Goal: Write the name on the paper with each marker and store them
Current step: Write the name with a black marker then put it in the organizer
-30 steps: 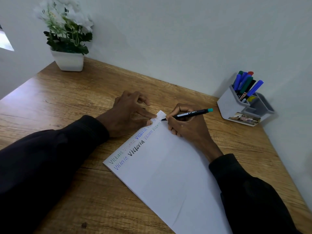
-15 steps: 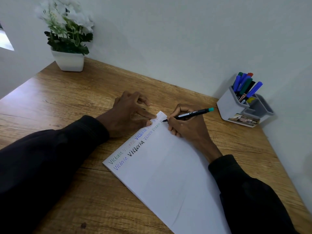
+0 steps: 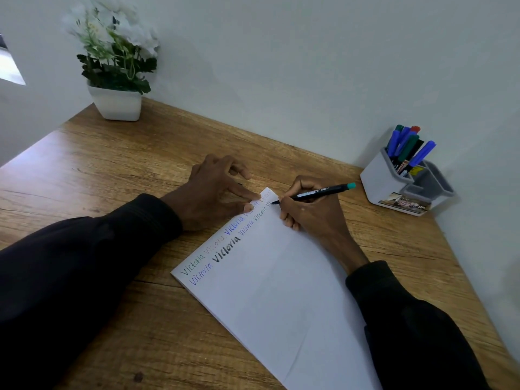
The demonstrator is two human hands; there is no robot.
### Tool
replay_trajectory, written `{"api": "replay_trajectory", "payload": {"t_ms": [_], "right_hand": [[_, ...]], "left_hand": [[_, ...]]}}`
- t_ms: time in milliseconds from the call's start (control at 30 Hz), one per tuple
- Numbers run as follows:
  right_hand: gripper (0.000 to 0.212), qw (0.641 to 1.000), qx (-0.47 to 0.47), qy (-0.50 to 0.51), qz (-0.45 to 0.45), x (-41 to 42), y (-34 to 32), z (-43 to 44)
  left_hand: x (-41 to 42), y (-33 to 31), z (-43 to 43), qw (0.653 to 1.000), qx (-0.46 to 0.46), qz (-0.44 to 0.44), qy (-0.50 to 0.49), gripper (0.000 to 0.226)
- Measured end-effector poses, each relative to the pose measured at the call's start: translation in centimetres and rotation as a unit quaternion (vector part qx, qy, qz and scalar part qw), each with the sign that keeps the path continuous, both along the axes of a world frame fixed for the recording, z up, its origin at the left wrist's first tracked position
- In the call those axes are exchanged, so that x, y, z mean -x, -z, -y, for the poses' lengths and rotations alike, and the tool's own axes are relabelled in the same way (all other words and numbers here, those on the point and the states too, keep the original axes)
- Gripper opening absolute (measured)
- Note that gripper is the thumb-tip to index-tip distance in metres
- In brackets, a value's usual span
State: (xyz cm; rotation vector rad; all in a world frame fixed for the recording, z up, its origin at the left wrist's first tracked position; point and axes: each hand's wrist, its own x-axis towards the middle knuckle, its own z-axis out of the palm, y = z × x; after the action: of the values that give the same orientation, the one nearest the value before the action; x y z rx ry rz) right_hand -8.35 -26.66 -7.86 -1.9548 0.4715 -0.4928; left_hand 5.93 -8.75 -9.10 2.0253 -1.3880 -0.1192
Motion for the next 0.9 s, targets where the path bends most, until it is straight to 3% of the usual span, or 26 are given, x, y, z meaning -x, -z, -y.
{"api": "replay_trajectory", "payload": {"t_ms": [900], "right_hand": [[0.026,1.0,-0.013,0.002,0.017,0.04,-0.18,-0.33]], "left_hand": [[0.04,-0.12,0.01,1.0,-0.003,-0.007,-0.001,0.025]]}}
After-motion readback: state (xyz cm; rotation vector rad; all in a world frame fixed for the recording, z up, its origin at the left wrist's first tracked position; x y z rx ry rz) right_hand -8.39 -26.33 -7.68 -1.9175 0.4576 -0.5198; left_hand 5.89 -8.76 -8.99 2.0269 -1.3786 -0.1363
